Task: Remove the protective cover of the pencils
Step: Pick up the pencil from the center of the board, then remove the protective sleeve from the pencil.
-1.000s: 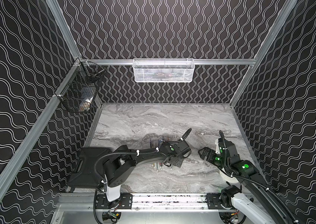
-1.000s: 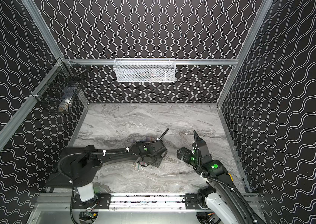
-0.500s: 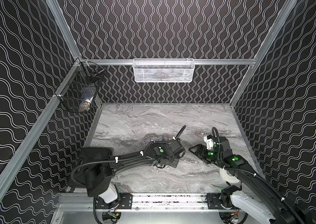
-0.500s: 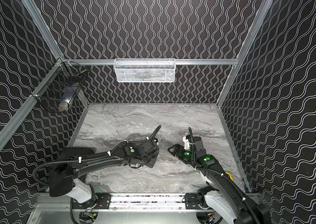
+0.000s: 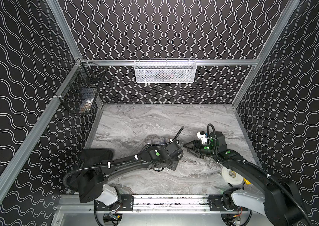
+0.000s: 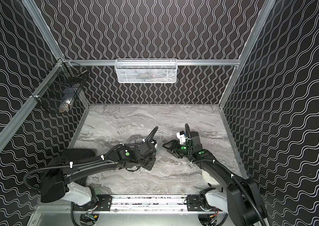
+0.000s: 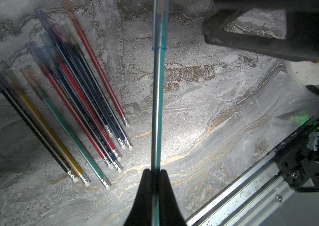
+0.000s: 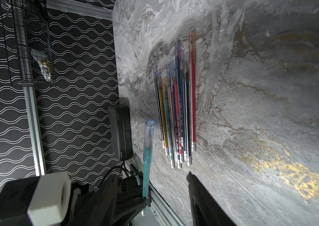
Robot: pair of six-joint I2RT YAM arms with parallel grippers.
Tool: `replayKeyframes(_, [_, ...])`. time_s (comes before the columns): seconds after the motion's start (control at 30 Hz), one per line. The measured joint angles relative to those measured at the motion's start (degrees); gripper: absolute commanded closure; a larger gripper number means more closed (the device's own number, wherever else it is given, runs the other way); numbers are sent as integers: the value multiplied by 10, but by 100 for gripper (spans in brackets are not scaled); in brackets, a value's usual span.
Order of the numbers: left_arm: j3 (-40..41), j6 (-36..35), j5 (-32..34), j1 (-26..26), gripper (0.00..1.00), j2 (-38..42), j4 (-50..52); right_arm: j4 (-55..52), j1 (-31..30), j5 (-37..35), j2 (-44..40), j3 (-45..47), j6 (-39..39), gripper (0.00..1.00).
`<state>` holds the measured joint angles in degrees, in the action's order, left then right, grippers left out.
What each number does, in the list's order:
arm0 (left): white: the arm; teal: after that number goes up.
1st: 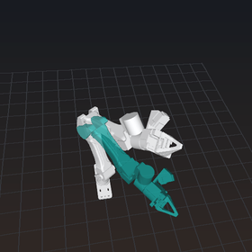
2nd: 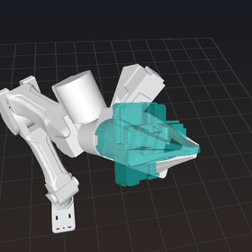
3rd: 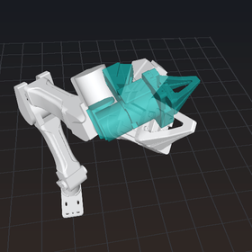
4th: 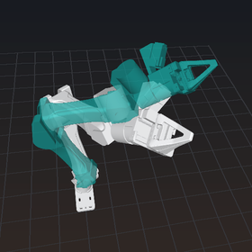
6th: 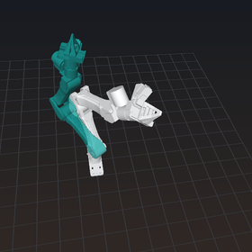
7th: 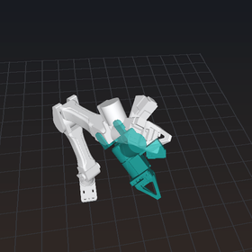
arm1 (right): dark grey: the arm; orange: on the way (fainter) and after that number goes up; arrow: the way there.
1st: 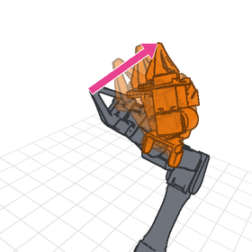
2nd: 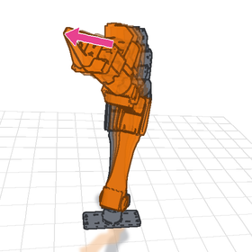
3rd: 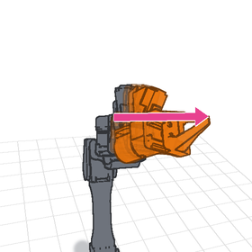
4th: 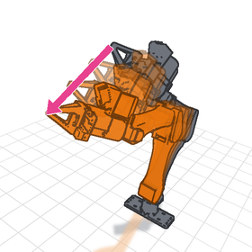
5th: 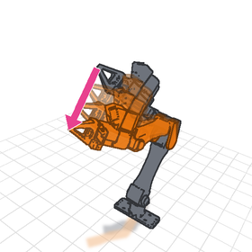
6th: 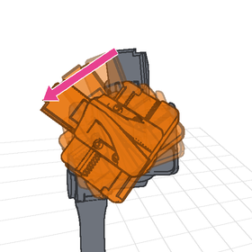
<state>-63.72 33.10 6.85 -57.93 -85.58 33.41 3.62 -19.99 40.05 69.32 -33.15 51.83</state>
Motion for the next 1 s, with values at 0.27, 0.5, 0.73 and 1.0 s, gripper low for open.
replayKeyframes(0.27, [8, 0, -7, -1, 92, 7, -5, 49, -6, 16, 50, -18, 18, 50])
replayKeyframes(0.5, [13, 0, -9, -2, 92, 8, -7, 66, -16, 23, 78, -32, 24, 58])
replayKeyframes(0.73, [10, 0, -9, -2, 92, 8, -8, 76, -25, 23, 91, -32, 33, 74])
replayKeyframes(1.0, [7, 0, -9, -5, 91, 7, -8, 83, -26, 22, 91, -28, 41, 90])
